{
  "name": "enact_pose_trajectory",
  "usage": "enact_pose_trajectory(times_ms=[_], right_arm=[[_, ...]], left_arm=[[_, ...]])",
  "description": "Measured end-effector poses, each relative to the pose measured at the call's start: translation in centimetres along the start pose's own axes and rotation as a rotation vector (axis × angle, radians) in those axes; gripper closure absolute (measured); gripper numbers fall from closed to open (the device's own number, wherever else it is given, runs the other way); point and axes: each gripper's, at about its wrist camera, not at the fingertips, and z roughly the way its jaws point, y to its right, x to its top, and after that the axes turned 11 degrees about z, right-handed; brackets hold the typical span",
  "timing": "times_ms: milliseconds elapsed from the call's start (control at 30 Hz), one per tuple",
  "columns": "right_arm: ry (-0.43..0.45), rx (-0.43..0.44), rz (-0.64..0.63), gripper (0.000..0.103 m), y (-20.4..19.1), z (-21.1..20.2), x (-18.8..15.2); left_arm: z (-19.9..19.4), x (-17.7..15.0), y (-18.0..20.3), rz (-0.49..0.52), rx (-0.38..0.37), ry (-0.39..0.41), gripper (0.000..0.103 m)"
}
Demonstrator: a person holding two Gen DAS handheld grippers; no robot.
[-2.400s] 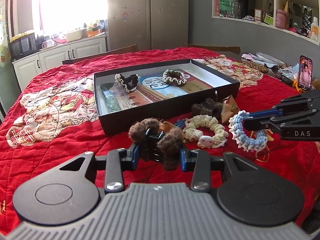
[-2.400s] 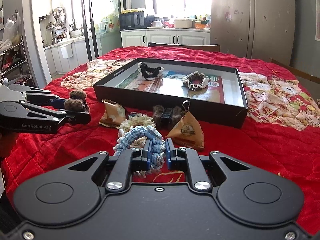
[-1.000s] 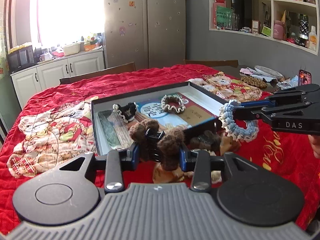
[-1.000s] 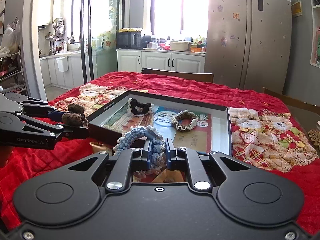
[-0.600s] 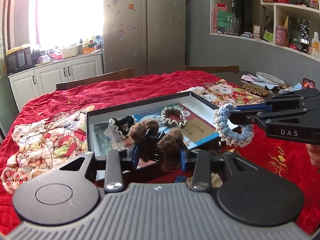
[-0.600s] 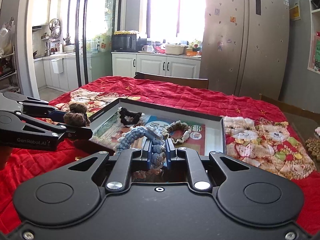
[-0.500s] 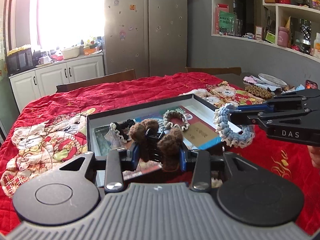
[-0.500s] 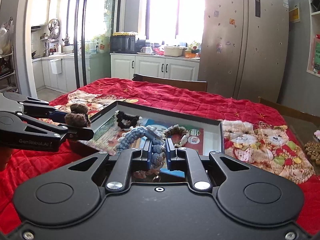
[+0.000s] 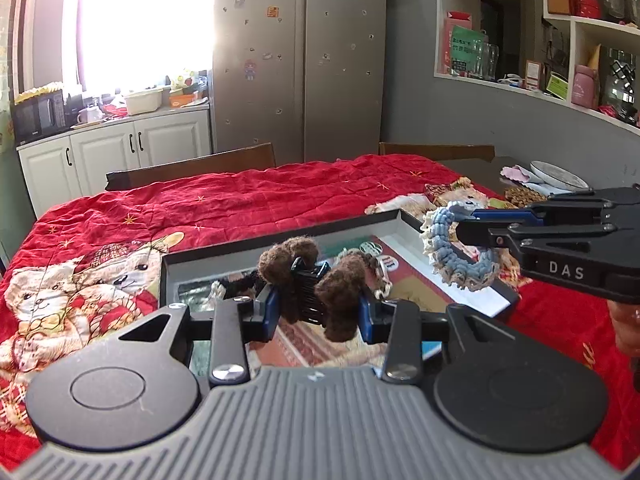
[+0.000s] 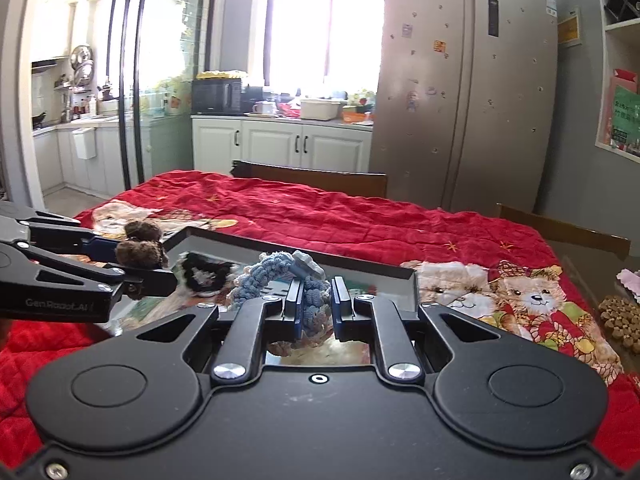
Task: Organize objects
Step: 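Lift both held ties and carry them over the black box, then lower both held ties down into the black box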
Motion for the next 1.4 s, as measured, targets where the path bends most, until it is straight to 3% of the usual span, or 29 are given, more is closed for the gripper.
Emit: enact_pose_trajectory(times_ms=[667, 1400], right_arm=[[-0.052, -0.090, 0.112, 0.089, 3.8, 9.0, 1.4], [-0.123, -0.113, 0.165, 0.089, 5.4, 14.0, -0.1]], left_arm=[[7.3, 1.8, -0.5, -0.034, 0.030, -0.053, 0.060], [11.3, 1.0, -0.7, -0.040, 0.040, -0.098, 0.058]])
